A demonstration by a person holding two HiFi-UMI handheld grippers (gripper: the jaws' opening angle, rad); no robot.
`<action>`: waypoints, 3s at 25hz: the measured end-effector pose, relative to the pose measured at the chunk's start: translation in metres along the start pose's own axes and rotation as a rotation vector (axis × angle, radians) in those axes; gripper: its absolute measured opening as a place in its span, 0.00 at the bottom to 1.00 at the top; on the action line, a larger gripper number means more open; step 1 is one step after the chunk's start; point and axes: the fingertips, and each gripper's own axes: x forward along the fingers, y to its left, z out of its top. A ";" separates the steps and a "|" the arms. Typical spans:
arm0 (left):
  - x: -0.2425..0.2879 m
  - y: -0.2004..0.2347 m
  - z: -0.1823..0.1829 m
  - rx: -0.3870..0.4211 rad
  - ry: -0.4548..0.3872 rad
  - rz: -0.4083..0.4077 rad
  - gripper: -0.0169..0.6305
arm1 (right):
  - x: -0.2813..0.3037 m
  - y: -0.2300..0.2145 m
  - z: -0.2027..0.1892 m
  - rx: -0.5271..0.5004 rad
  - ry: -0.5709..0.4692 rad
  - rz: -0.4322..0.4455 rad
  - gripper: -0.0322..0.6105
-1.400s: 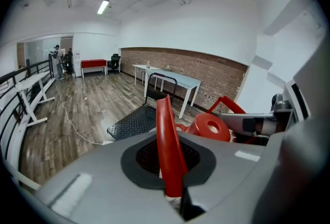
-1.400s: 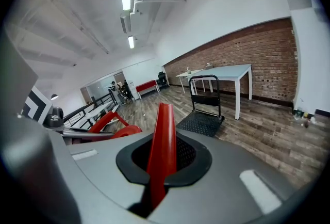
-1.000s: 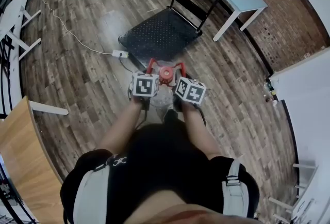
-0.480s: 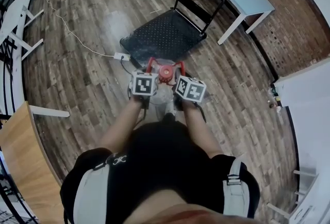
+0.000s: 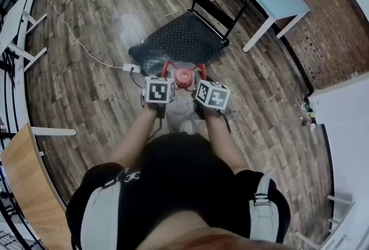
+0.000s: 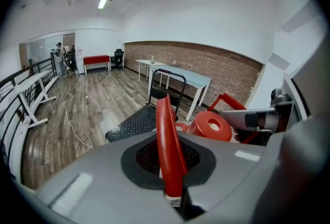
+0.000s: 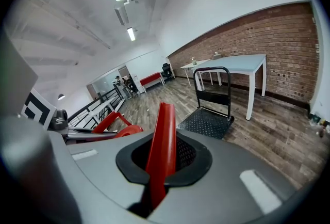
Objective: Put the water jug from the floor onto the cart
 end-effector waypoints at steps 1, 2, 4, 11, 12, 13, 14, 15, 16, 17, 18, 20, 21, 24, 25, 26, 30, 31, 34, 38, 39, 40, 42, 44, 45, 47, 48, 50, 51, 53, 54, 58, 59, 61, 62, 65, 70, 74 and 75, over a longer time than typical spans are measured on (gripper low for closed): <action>0.009 -0.003 0.004 -0.003 0.001 0.005 0.03 | 0.004 -0.008 0.007 0.003 0.002 0.005 0.09; 0.017 -0.006 0.009 -0.005 0.005 0.013 0.03 | 0.008 -0.015 0.013 0.006 0.005 0.013 0.09; 0.028 -0.008 0.019 0.000 0.012 0.030 0.03 | 0.018 -0.025 0.023 0.007 0.008 0.031 0.09; 0.057 -0.020 0.052 -0.026 -0.010 0.060 0.03 | 0.046 -0.053 0.053 -0.015 0.029 0.100 0.09; 0.060 -0.021 0.058 -0.022 -0.014 0.067 0.03 | 0.051 -0.056 0.057 -0.019 0.030 0.106 0.09; 0.065 -0.021 0.063 -0.018 -0.016 0.074 0.03 | 0.055 -0.058 0.062 -0.022 0.032 0.110 0.09; 0.070 -0.020 0.068 -0.015 -0.018 0.079 0.03 | 0.059 -0.061 0.066 -0.025 0.036 0.111 0.09; 0.075 -0.020 0.072 -0.013 -0.018 0.080 0.03 | 0.064 -0.064 0.070 -0.028 0.041 0.108 0.09; 0.080 -0.020 0.075 -0.011 -0.018 0.078 0.03 | 0.068 -0.068 0.072 -0.030 0.045 0.103 0.09; 0.085 -0.021 0.077 -0.011 -0.017 0.074 0.03 | 0.073 -0.073 0.074 -0.030 0.048 0.096 0.09; 0.089 -0.021 0.078 -0.011 -0.014 0.071 0.03 | 0.076 -0.076 0.075 -0.027 0.051 0.090 0.09; 0.097 -0.021 0.078 -0.016 -0.004 0.067 0.03 | 0.083 -0.081 0.076 -0.021 0.057 0.080 0.09; 0.102 -0.021 0.079 -0.018 0.002 0.065 0.03 | 0.087 -0.083 0.077 -0.022 0.062 0.072 0.09; 0.117 -0.020 0.087 -0.001 0.020 0.058 0.03 | 0.100 -0.090 0.079 -0.017 0.077 0.059 0.09; 0.122 -0.021 0.090 0.006 0.026 0.055 0.03 | 0.105 -0.094 0.081 -0.013 0.081 0.058 0.09; 0.128 -0.021 0.094 0.011 0.030 0.052 0.03 | 0.109 -0.097 0.083 -0.009 0.086 0.057 0.09; 0.153 -0.021 0.104 0.021 0.043 0.032 0.03 | 0.125 -0.113 0.091 -0.003 0.107 0.035 0.09; 0.159 -0.021 0.107 0.020 0.045 0.025 0.03 | 0.129 -0.116 0.093 -0.003 0.111 0.030 0.09; 0.180 -0.020 0.116 0.016 0.058 0.007 0.03 | 0.143 -0.126 0.103 -0.004 0.122 0.016 0.09; 0.208 -0.013 0.129 0.016 0.081 -0.006 0.03 | 0.162 -0.139 0.116 -0.001 0.139 -0.001 0.09; 0.214 -0.013 0.137 0.021 0.077 -0.013 0.03 | 0.167 -0.142 0.120 -0.001 0.143 -0.006 0.09; 0.220 -0.013 0.143 0.026 0.073 -0.019 0.03 | 0.172 -0.145 0.124 0.000 0.147 -0.011 0.09; 0.233 -0.010 0.147 0.025 0.084 -0.028 0.03 | 0.183 -0.150 0.130 0.003 0.158 -0.018 0.09; 0.244 -0.007 0.154 0.027 0.092 -0.033 0.03 | 0.195 -0.155 0.135 0.004 0.175 -0.022 0.09; 0.252 -0.004 0.155 0.021 0.100 -0.035 0.03 | 0.202 -0.157 0.137 0.000 0.187 -0.025 0.09; 0.268 0.000 0.158 0.006 0.114 -0.044 0.03 | 0.215 -0.163 0.141 -0.015 0.217 -0.034 0.09; 0.274 0.002 0.159 0.000 0.119 -0.050 0.03 | 0.221 -0.166 0.142 -0.019 0.232 -0.039 0.09; 0.286 0.007 0.161 -0.007 0.131 -0.060 0.03 | 0.234 -0.171 0.142 -0.024 0.259 -0.046 0.09; 0.292 0.011 0.161 -0.008 0.137 -0.063 0.03 | 0.240 -0.172 0.142 -0.025 0.270 -0.049 0.09; 0.303 0.017 0.162 -0.014 0.148 -0.069 0.03 | 0.253 -0.175 0.143 -0.024 0.292 -0.050 0.09; 0.309 0.021 0.164 -0.018 0.151 -0.070 0.03 | 0.259 -0.175 0.144 -0.024 0.302 -0.049 0.09; 0.330 0.027 0.173 -0.032 0.175 -0.069 0.03 | 0.282 -0.183 0.153 -0.043 0.335 -0.049 0.09; 0.336 0.026 0.174 -0.039 0.183 -0.070 0.03 | 0.287 -0.187 0.155 -0.048 0.342 -0.048 0.09; 0.345 0.026 0.173 -0.060 0.202 -0.069 0.04 | 0.298 -0.195 0.154 -0.055 0.357 -0.039 0.09; 0.349 0.027 0.171 -0.072 0.212 -0.066 0.03 | 0.303 -0.196 0.152 -0.060 0.365 -0.030 0.10; 0.366 0.034 0.165 -0.099 0.231 -0.045 0.04 | 0.323 -0.200 0.146 -0.078 0.375 0.002 0.10; 0.407 0.036 0.164 -0.111 0.227 -0.026 0.04 | 0.364 -0.225 0.135 -0.101 0.392 0.007 0.10; 0.431 0.044 0.148 -0.104 0.237 0.013 0.04 | 0.390 -0.239 0.123 -0.136 0.387 -0.025 0.10; 0.437 0.046 0.147 -0.080 0.234 0.032 0.05 | 0.397 -0.243 0.120 -0.151 0.386 -0.035 0.09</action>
